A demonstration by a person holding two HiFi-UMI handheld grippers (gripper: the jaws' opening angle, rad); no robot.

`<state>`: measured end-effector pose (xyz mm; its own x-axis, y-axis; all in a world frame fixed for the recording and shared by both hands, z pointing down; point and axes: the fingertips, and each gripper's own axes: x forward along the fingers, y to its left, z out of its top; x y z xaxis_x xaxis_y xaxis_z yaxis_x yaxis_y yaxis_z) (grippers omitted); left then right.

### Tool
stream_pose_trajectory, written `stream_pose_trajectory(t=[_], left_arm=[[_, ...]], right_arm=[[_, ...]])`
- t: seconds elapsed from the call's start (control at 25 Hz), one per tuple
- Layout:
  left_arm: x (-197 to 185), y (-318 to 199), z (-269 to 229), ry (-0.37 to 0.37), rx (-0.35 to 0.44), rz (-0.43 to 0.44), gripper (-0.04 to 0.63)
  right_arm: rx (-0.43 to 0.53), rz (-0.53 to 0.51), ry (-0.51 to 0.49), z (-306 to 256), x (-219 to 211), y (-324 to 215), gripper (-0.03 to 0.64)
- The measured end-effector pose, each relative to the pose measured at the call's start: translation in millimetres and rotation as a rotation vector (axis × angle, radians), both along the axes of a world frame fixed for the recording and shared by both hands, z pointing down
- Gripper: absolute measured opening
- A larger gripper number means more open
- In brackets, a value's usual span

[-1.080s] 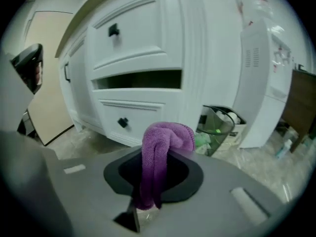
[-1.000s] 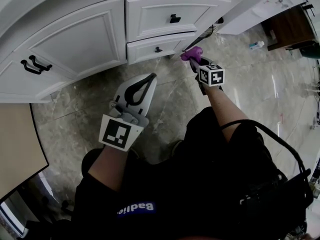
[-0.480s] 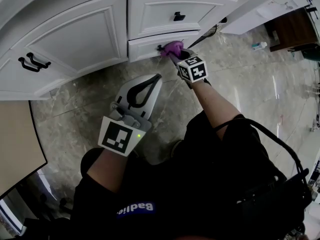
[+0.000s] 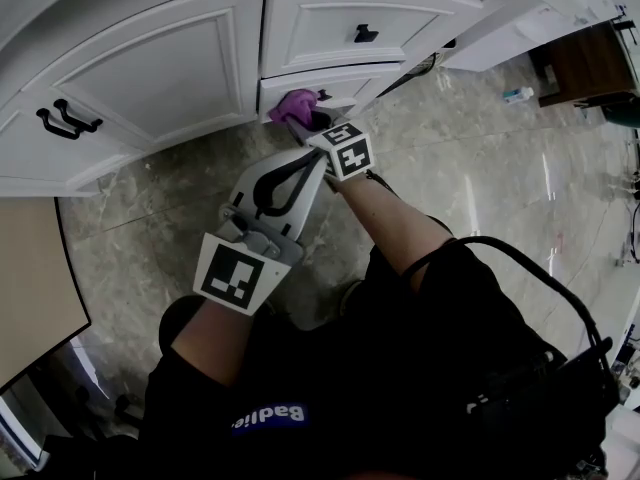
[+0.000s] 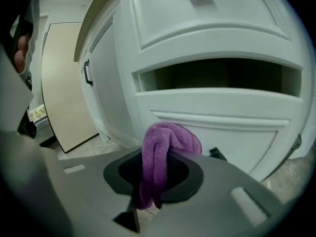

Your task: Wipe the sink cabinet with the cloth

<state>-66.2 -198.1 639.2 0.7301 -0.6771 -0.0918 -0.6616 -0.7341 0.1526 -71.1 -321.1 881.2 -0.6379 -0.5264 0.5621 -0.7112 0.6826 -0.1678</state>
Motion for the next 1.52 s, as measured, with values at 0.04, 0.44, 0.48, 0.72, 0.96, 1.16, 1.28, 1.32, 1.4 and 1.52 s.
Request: stream_pose_trajectory(t=[0.04,0.44,0.48,0.72,0.96,1.16,1.28,1.32,1.4,1.52], left_arm=[[-0.3,-0.1,0.4,0.001,-0.001,-0.001,0.005],[-6.1,-1.9,-2.6,0.003,0.012,-0.009,0.005],[-6.0,-1.8,-2.6,0.001,0.014,-0.007,0.005],[-3.6,-2.3,2.6,-0.003,0.006,0.003,0.005],[-9.3,-2.7,4.9,0.005,-0.005,-0.005,0.005],[-11.3,2.4,10.3,-0.017,-0.018,-0.007,0.005],[-14.5,6.6,9.9,-0.035,-0.01,-0.012,0.005],[-15.5,7.1,10.1,-0.04,-0.009,-0.014,0.005],[-17.1,7.1,12.0,-0.052,-0.009,-0.018,0.005],[-16.9,4.8,16.9,-0.071,-0.016,-0.023,0.005]], right_arm=[[0.005,-0.017,-0.007,-5.1,-12.5,-0.1,0.061],[-0.009,-0.215,0.048,13.5,-42.6,46.2,0.061],[-0.026,-0.205,0.055,21.3,-31.8,47.1,0.061],[-0.127,-0.042,0.215,72.3,95.8,20.2,0.061],[-0.193,0.2,0.336,91.3,216.8,-18.7,0.061],[-0.204,0.288,0.327,96.7,223.8,-37.8,0.06],[-0.207,0.27,0.312,104.8,201.0,-43.7,0.061],[-0.21,0.259,0.305,106.7,190.4,-44.0,0.061],[-0.211,0.231,0.281,107.7,166.2,-43.3,0.061],[-0.215,0.197,0.219,106.4,129.1,-38.1,0.061]])
